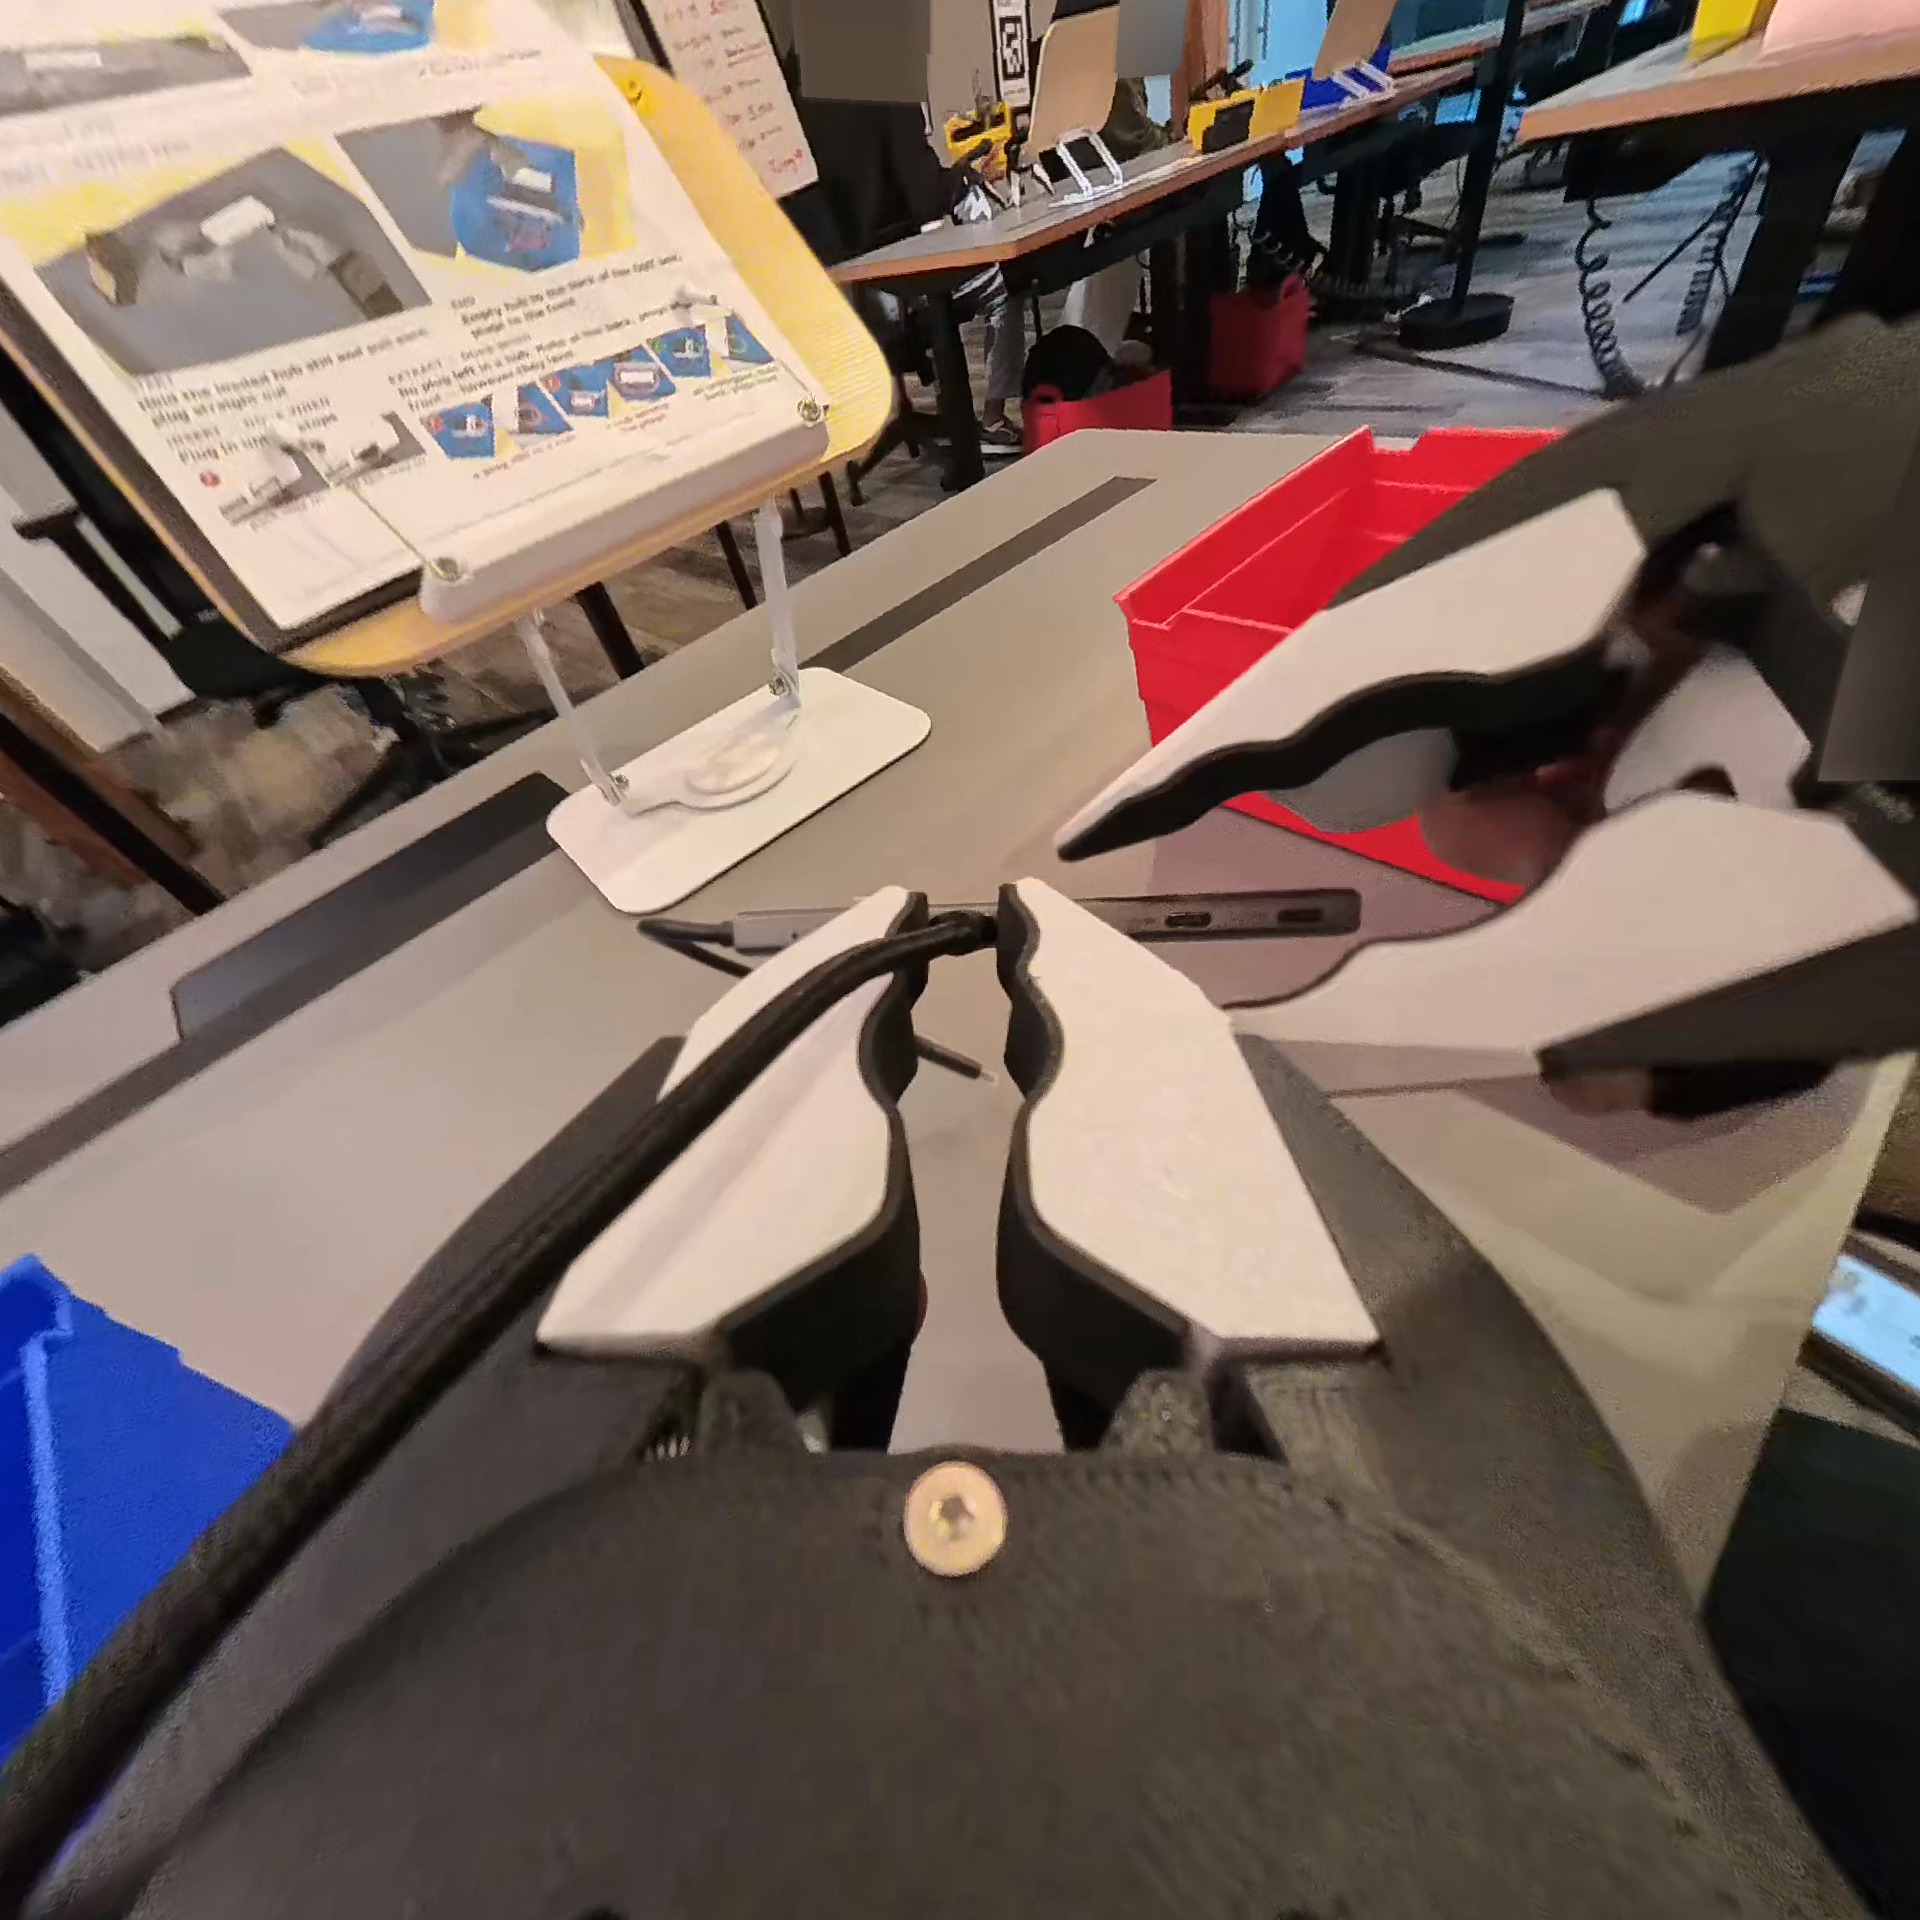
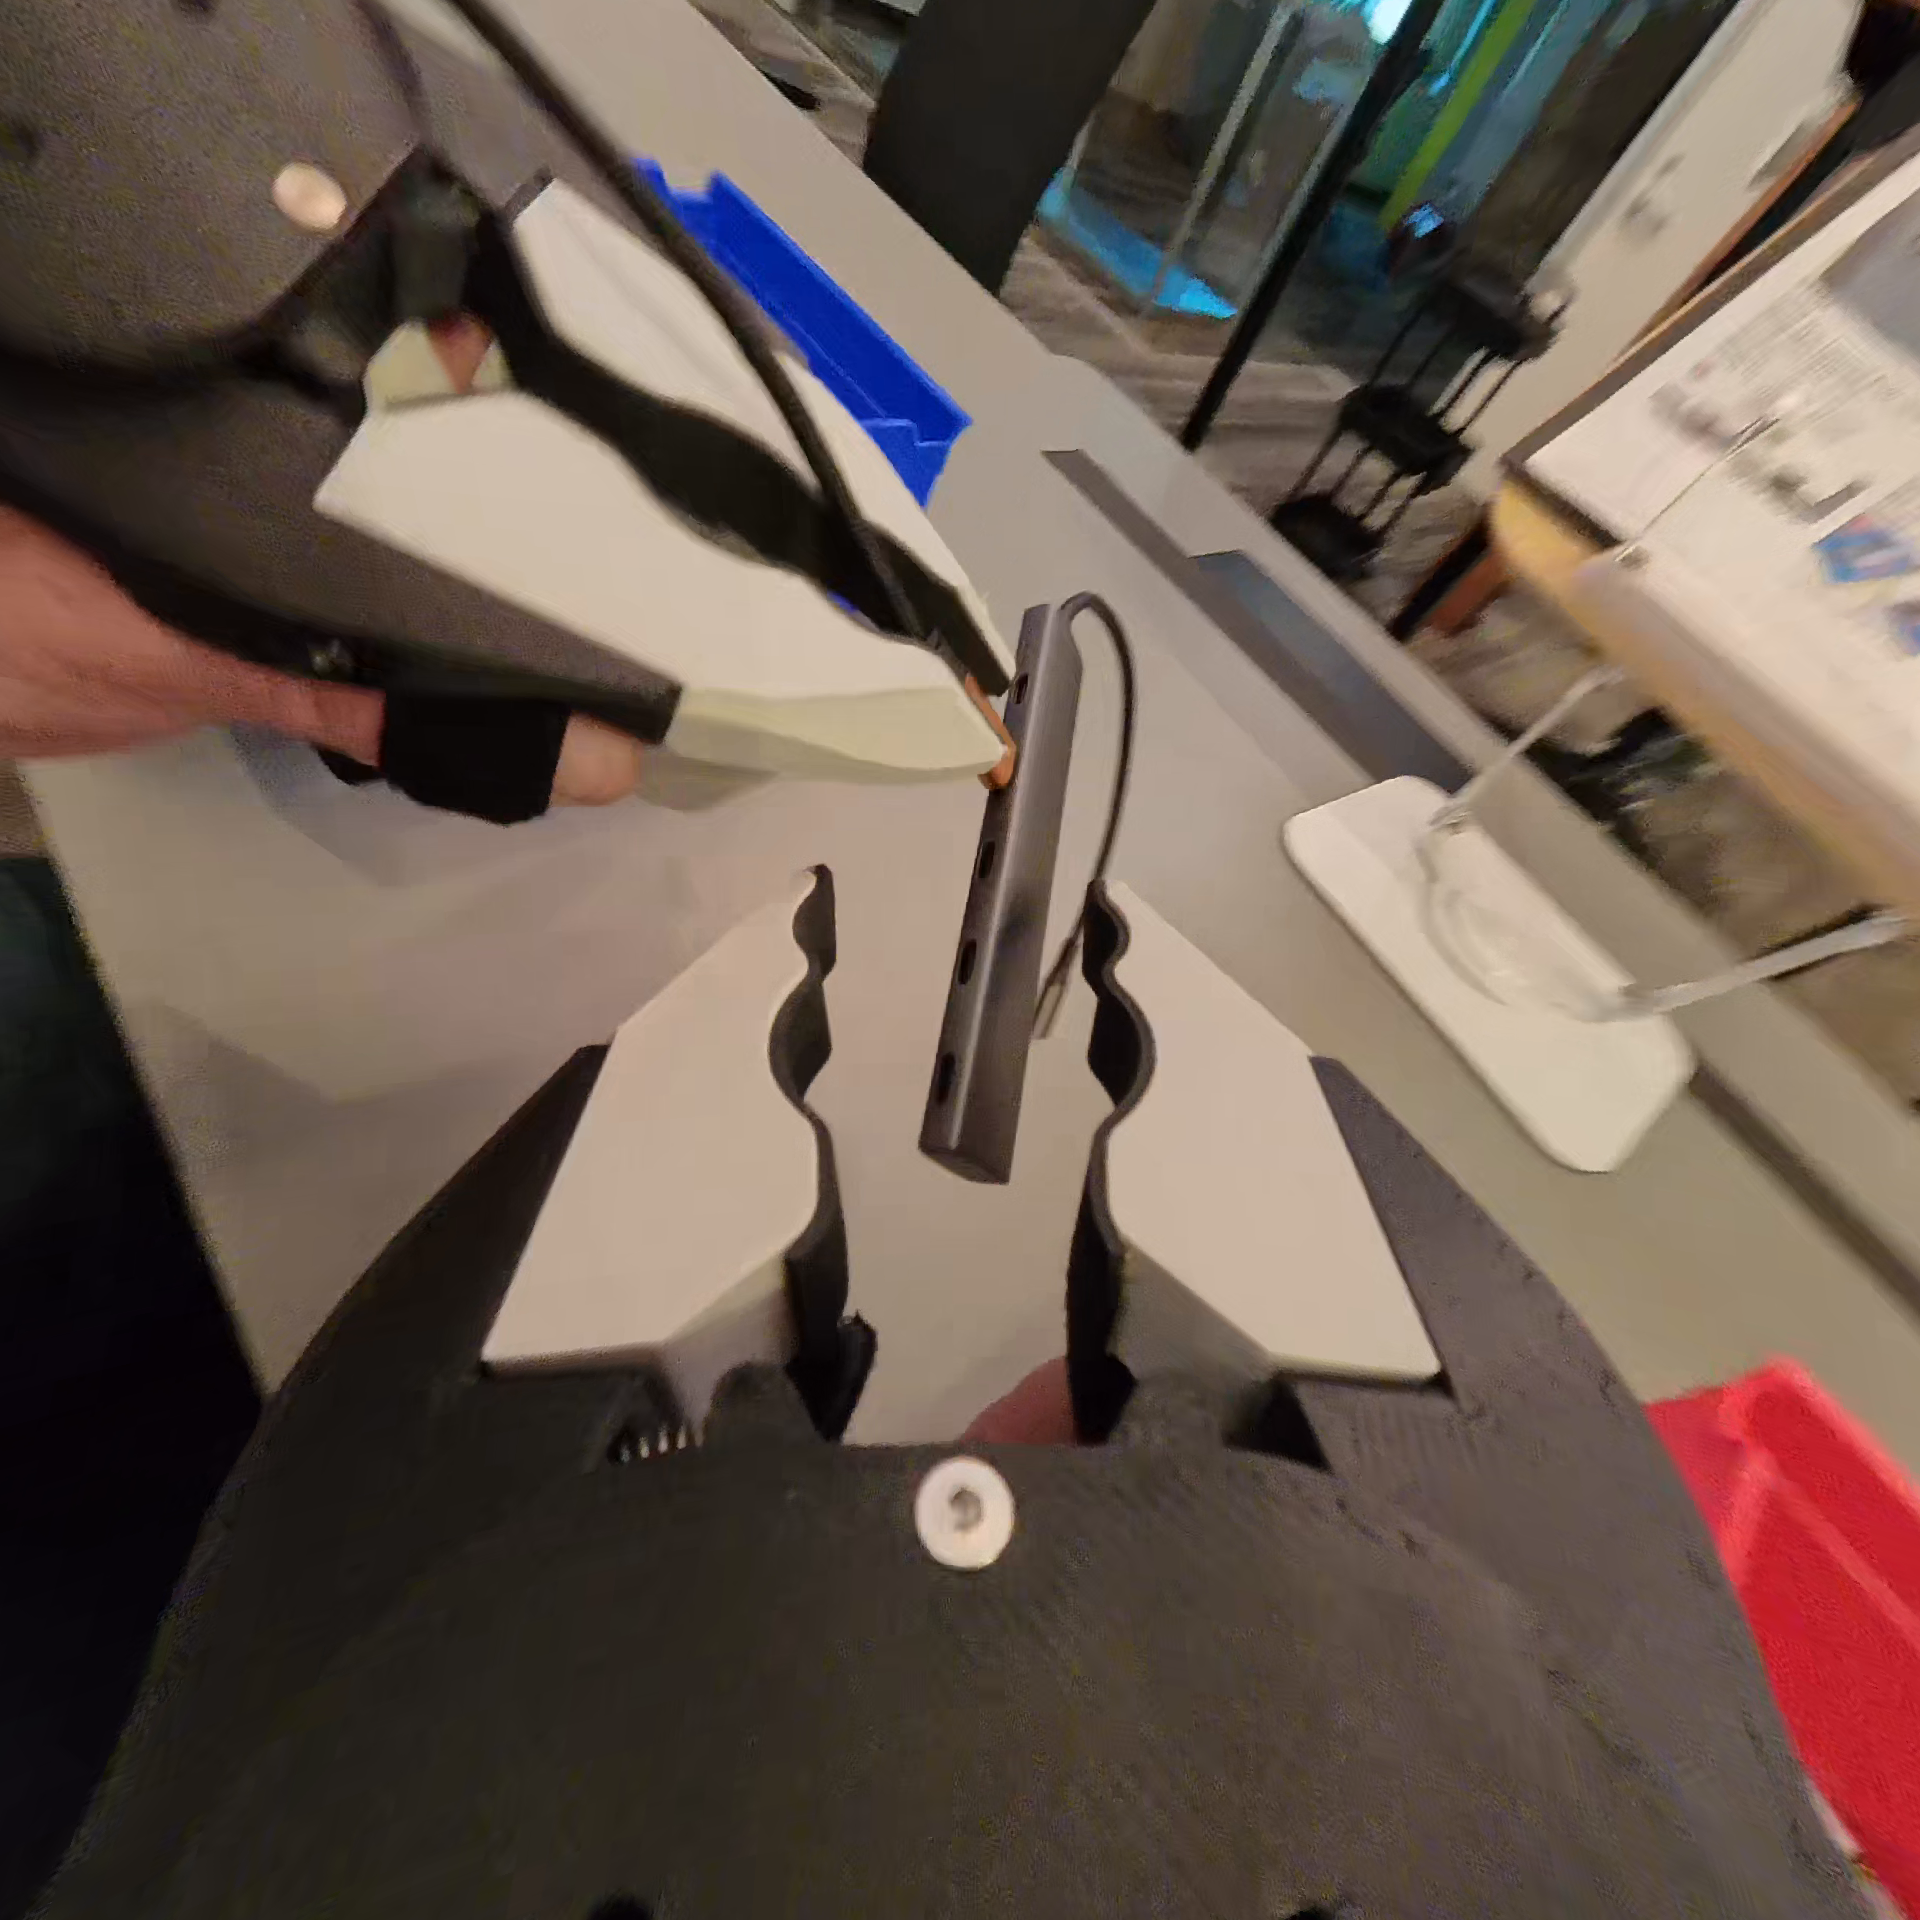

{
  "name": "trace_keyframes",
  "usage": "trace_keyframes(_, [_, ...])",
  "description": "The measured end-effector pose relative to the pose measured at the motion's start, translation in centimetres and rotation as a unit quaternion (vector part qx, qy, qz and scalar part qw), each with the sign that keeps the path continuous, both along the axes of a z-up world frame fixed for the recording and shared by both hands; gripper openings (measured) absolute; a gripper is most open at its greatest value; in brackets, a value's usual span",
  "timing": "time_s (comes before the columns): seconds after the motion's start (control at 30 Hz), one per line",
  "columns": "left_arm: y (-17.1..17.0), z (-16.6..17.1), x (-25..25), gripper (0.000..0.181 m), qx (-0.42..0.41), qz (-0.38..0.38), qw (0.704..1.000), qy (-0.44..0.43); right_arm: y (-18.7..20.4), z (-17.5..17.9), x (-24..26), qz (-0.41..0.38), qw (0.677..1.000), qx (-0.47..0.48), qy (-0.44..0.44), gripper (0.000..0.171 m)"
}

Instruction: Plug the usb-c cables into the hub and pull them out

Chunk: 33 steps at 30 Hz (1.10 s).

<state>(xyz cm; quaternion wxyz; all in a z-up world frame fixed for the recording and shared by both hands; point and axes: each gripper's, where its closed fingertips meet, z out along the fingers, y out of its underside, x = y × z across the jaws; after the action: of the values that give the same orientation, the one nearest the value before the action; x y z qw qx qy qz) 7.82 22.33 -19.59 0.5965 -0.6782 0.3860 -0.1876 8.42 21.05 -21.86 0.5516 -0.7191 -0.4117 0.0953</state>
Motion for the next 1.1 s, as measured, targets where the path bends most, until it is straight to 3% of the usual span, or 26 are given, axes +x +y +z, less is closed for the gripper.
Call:
trace_keyframes(0.17, [-0.5, 0.2, 0.3, 0.012, 0.073, -0.015, 0.996, 0.047, -0.1, -0.5, -0.3, 0.047, 0.981, -0.161, 0.098, 0.041])
trace_keyframes(0.43, [-1.7, 0.8, 0.8, 0.012, 0.139, -0.053, 0.987, 0.068, -0.2, -1.1, -2.0, 0.123, 0.941, -0.271, 0.160, 0.033])
trace_keyframes(0.6, [-2.1, 1.2, 0.9, 0.012, 0.161, -0.069, 0.982, 0.065, -0.1, -1.1, -2.3, 0.142, 0.932, -0.284, 0.173, 0.018])
trace_keyframes(0.83, [-2.0, 0.7, 0.9, 0.013, 0.168, -0.069, 0.980, 0.074, 0.6, -1.5, -2.0, 0.116, 0.944, -0.267, 0.157, 0.015])
trace_keyframes(1.0, [-1.1, 0.2, 0.4, 0.029, 0.184, -0.029, 0.976, 0.109, 1.4, -1.6, -1.2, 0.082, 0.955, -0.250, 0.134, 0.015])
trace_keyframes(1.1, [-1.0, 0.0, 0.4, 0.028, 0.189, -0.019, 0.974, 0.124, 1.6, -1.9, -0.9, 0.065, 0.960, -0.245, 0.117, 0.015])
